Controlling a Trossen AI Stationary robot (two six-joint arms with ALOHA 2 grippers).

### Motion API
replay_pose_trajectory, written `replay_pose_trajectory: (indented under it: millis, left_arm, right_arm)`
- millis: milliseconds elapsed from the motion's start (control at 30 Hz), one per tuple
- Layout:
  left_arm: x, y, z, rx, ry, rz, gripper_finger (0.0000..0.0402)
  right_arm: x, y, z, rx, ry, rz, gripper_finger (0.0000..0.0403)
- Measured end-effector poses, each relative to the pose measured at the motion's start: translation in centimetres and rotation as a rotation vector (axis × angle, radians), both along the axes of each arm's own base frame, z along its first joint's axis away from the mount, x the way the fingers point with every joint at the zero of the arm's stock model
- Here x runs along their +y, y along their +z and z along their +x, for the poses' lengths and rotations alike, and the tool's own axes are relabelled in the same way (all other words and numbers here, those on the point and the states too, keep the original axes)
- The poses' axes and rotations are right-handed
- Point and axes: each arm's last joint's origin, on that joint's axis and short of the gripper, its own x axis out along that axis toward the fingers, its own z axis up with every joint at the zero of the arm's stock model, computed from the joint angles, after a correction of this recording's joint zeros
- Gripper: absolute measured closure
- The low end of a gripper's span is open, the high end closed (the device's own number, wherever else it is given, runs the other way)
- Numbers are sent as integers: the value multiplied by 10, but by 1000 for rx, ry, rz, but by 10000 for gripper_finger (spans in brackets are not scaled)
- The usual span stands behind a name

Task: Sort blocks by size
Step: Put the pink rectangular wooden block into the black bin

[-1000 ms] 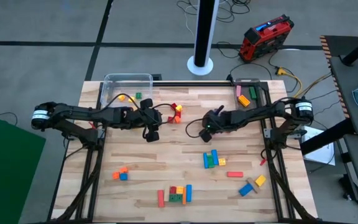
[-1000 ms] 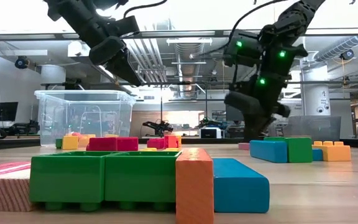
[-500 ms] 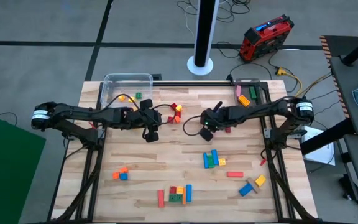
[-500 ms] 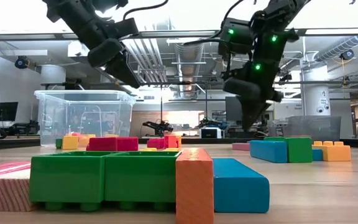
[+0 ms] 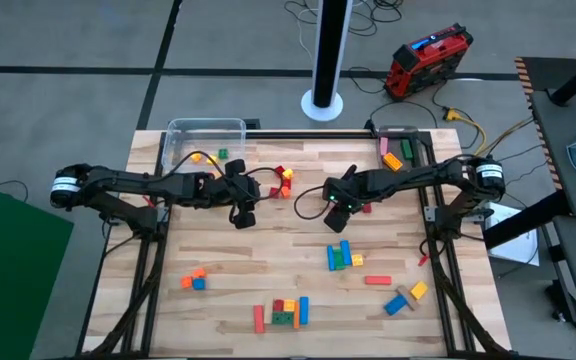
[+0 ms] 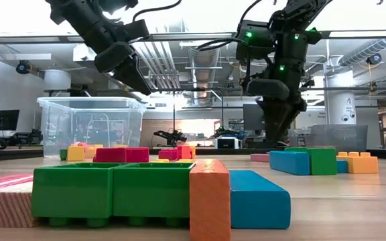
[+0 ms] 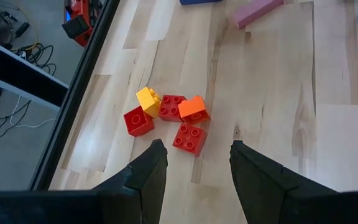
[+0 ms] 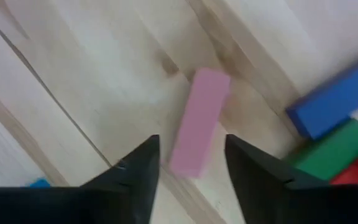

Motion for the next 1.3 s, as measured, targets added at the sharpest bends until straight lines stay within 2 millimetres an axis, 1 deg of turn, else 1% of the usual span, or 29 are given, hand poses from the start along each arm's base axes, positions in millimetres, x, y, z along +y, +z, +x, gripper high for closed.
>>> replay_pose_trajectory:
  millis: [133, 200, 300, 400, 533, 633, 700, 833, 867, 1033, 1200, 1300]
  left_arm:
    - [0, 0, 0, 0, 0, 0, 247]
    - [0, 0, 0, -1, 0, 0, 247]
    - [0, 0, 0, -2, 0, 0, 247]
    - [0, 0, 0, -2, 0, 0, 247]
    - [0, 0, 0, -2, 0, 0, 247]
    - [0, 0, 0, -3, 0, 0, 247]
    - [0, 0, 0, -7, 0, 0, 247]
    - [0, 0, 0, -8, 0, 0, 247]
    - [0, 0, 0, -8, 0, 0, 247]
    - [0, 0, 0, -8, 0, 0, 247]
    - [0, 0, 0, -8, 0, 0, 247]
    - [0, 0, 0, -8, 0, 0, 247]
  right_arm:
    - [-1, -4, 5, -52, -7, -16, 182]
    - [-2, -10, 7, -43, -12, -29, 167]
    - [-3, -24, 11, -5, -21, -30, 158]
    - [-4, -41, 13, 54, -38, -37, 160]
    - [-4, -51, 18, 84, -36, -35, 178]
    - [-4, -53, 21, 93, -34, -29, 204]
    - [-4, -51, 23, 88, -32, -28, 231]
    - [-5, -47, 27, 77, -19, -27, 302]
    - [-5, -45, 27, 76, -15, -29, 314]
    - [-6, -34, 31, 32, -1, -53, 314]
    - [-10, -2, 28, -21, 8, -73, 314]
    - [-17, 18, 20, -30, -4, -86, 314]
